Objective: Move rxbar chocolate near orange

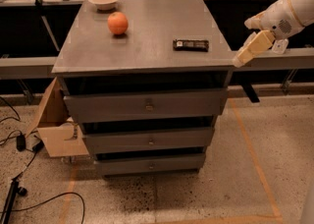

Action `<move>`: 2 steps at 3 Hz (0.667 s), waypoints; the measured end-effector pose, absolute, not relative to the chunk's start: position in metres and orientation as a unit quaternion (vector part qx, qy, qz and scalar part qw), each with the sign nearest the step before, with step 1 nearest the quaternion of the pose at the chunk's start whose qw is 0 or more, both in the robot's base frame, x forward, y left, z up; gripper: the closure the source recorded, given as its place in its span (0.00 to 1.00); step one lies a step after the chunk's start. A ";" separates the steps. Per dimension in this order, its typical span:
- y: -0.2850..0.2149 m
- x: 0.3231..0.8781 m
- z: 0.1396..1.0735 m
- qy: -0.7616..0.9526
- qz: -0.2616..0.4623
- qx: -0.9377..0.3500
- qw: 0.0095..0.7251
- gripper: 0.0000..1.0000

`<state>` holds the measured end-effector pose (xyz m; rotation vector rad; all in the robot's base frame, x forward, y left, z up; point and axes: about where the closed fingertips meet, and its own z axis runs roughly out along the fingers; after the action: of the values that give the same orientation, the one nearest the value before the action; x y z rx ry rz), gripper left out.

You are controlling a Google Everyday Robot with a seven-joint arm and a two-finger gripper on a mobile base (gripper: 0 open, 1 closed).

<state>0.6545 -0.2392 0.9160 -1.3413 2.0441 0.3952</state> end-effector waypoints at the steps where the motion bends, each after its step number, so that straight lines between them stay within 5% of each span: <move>1: -0.216 0.682 0.912 0.768 0.197 -0.495 0.356 0.00; 2: -0.188 0.712 0.912 0.751 0.233 -0.484 0.383 0.00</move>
Offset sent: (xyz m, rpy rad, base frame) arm 0.1039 0.0717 0.0119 0.3255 -0.0415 0.0393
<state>0.7121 -0.1881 0.9123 -1.2345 1.9160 0.5936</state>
